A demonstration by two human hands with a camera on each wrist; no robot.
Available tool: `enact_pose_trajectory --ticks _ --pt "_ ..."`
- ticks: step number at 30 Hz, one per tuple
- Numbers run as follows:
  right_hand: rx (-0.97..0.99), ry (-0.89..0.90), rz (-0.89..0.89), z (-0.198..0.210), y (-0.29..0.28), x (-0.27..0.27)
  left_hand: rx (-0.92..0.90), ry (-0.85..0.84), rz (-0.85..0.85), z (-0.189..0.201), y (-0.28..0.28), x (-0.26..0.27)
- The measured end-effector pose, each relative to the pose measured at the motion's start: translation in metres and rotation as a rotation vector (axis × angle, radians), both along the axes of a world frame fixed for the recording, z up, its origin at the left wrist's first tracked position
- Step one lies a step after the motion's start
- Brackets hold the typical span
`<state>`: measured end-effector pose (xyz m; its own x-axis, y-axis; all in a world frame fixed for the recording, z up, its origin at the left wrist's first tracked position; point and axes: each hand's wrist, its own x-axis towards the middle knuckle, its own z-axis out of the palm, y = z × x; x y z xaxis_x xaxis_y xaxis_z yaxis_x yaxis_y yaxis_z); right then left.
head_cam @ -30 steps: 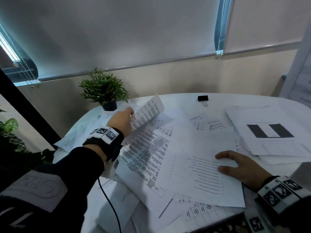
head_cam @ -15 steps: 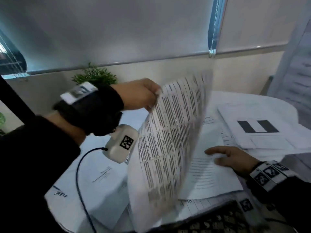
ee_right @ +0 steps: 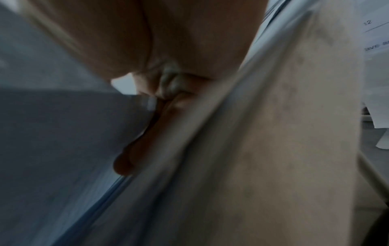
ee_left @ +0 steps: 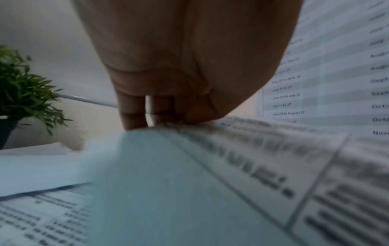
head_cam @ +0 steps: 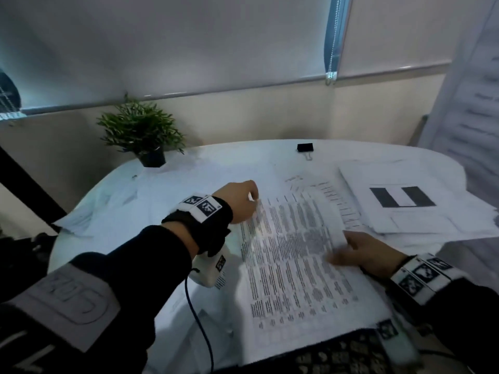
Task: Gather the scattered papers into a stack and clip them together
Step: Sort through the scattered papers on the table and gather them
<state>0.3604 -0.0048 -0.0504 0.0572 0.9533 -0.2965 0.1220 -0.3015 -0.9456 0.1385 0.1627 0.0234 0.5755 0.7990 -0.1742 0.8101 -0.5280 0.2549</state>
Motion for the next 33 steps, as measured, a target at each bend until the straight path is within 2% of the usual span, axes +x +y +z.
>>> enact_pose_trajectory --ticks 2,5,8,12,14,20,22,24,27,30,33 --pt "0.032 0.009 -0.016 0.001 -0.001 0.002 0.05 0.031 0.061 -0.001 0.017 -0.017" --pt "0.079 0.003 -0.1 0.003 -0.002 0.001 0.168 0.196 0.221 -0.008 0.044 -0.052" --pt "0.079 0.003 -0.096 0.002 -0.002 -0.002 0.063 0.306 0.273 -0.026 0.06 -0.076" --pt "0.094 -0.069 -0.048 0.003 -0.005 -0.003 -0.121 0.217 0.295 -0.038 0.073 -0.082" --pt "0.089 -0.128 -0.015 0.004 -0.005 -0.002 -0.063 0.261 0.258 -0.036 0.075 -0.08" --pt "0.098 -0.318 0.086 0.006 -0.005 0.001 0.262 0.471 -0.014 -0.029 0.052 -0.06" --pt "0.067 -0.295 0.084 0.008 -0.005 -0.002 0.294 0.389 -0.004 -0.016 0.046 -0.056" --pt "0.034 -0.247 0.052 0.007 -0.004 -0.002 0.313 0.238 -0.009 0.009 0.039 -0.056" --pt "-0.048 -0.15 0.005 0.02 -0.009 -0.006 0.364 0.011 -0.126 0.063 0.024 -0.061" --pt "0.019 -0.195 0.007 0.039 -0.014 0.002 0.43 -0.148 -0.18 0.11 0.005 -0.073" --pt "0.119 -0.243 -0.11 0.051 -0.019 0.012 0.426 -0.295 -0.17 0.144 -0.009 -0.081"
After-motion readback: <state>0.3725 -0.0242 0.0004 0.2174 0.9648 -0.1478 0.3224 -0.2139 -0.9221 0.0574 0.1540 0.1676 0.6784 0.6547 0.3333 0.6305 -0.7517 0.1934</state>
